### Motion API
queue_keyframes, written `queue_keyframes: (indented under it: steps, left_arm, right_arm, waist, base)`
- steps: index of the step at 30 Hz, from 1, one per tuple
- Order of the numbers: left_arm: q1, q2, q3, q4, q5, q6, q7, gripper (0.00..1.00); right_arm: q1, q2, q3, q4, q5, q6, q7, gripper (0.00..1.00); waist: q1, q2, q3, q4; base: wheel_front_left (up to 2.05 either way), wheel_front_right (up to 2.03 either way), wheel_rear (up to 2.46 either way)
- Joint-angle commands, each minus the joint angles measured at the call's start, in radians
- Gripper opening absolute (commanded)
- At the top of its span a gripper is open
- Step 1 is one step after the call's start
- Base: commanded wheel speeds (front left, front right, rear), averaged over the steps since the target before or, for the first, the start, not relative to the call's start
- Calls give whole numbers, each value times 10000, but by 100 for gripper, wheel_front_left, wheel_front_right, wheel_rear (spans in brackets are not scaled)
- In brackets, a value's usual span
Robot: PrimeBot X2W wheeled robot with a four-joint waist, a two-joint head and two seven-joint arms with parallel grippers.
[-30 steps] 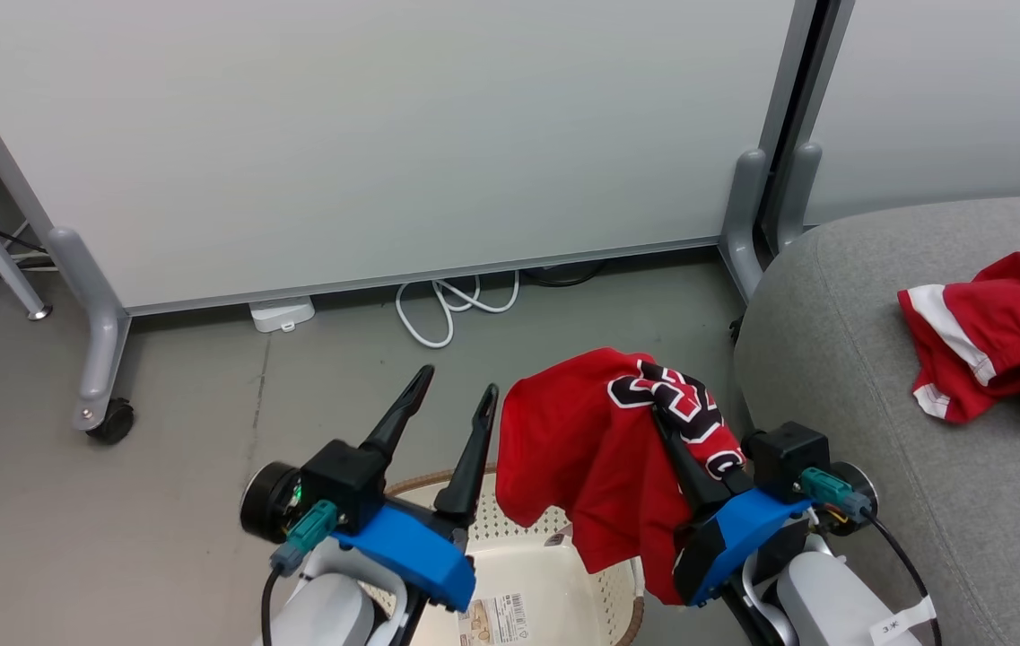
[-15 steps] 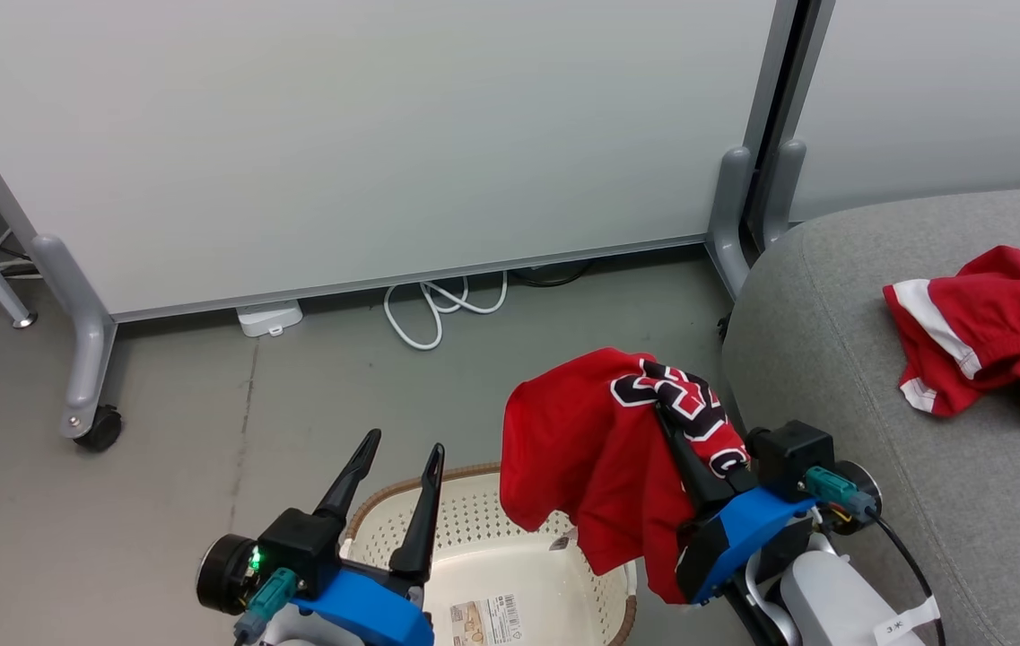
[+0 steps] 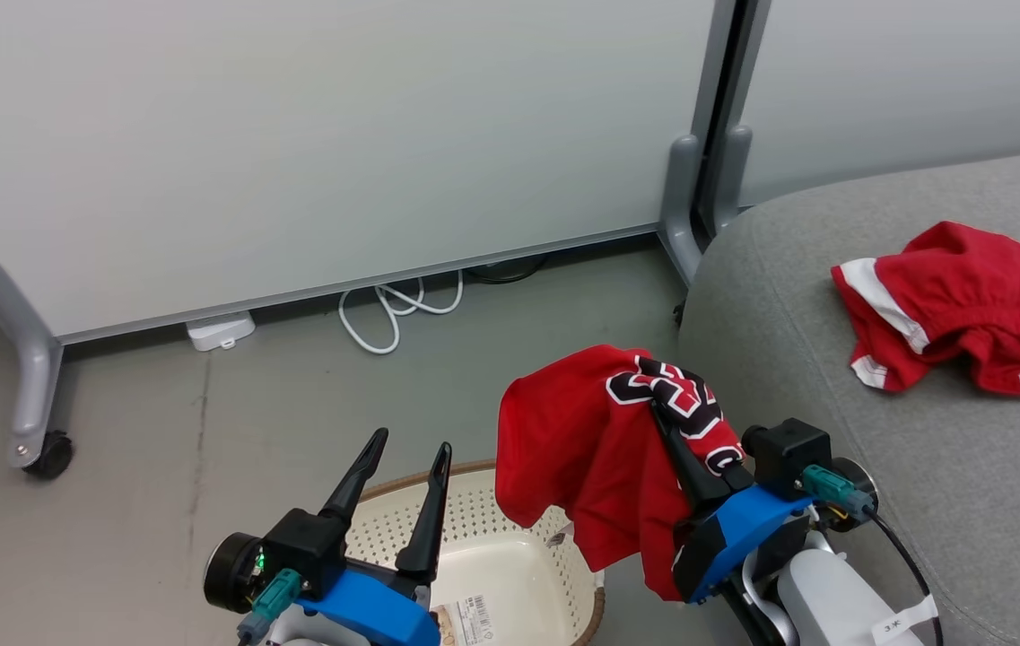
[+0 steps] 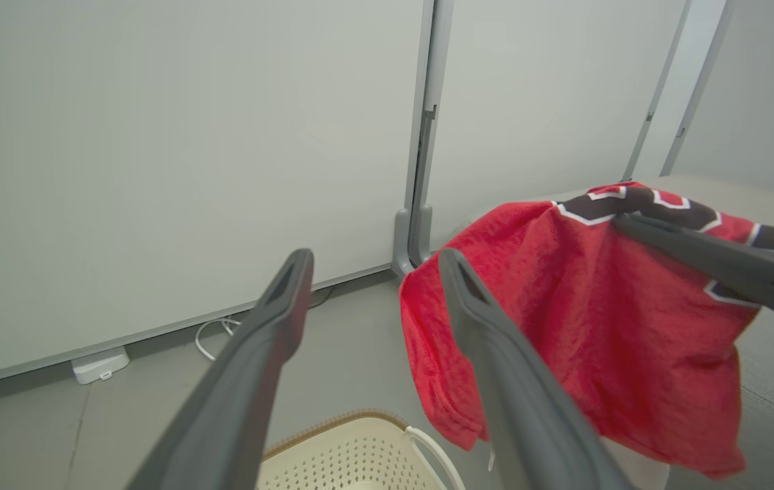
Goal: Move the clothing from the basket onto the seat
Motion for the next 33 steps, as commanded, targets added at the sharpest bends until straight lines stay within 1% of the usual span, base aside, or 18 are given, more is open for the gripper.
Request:
queue_keyframes:
  steps: [1, 12, 19, 26, 33]
  left_arm:
    - [44, -40, 59, -25, 55, -42, -46, 100]
    - [37, -180, 154, -68, 196, -167, -46, 100]
    - [-75, -201, 137, -81, 247, -162, -46, 100]
    - [-129, -128, 19, -190, 234, -168, -46, 100]
    - [-174, -47, -21, -242, 204, -169, -46, 100]
  right_arm:
    - [59, -8, 13, -63, 4, 1, 4, 0]
    - [59, -8, -51, -98, 2, 1, -3, 0]
    - [105, -7, -67, -137, 80, 1, -52, 0]
    - [21, -7, 40, -136, 252, 1, -101, 0]
    - [43, -7, 94, -91, 295, 1, -156, 0]
  waist:
    - [0, 0, 35, -285]
    - [0, 0, 180, -1983]
    - [0, 0, 347, -2996]
    - [0, 0, 492, -3805]
    - [0, 0, 568, -4348]
  base:
    - [0, 0, 0]
    - [0, 0, 0]
    - [0, 0, 0]
    - [0, 0, 0]
    - [0, 0, 0]
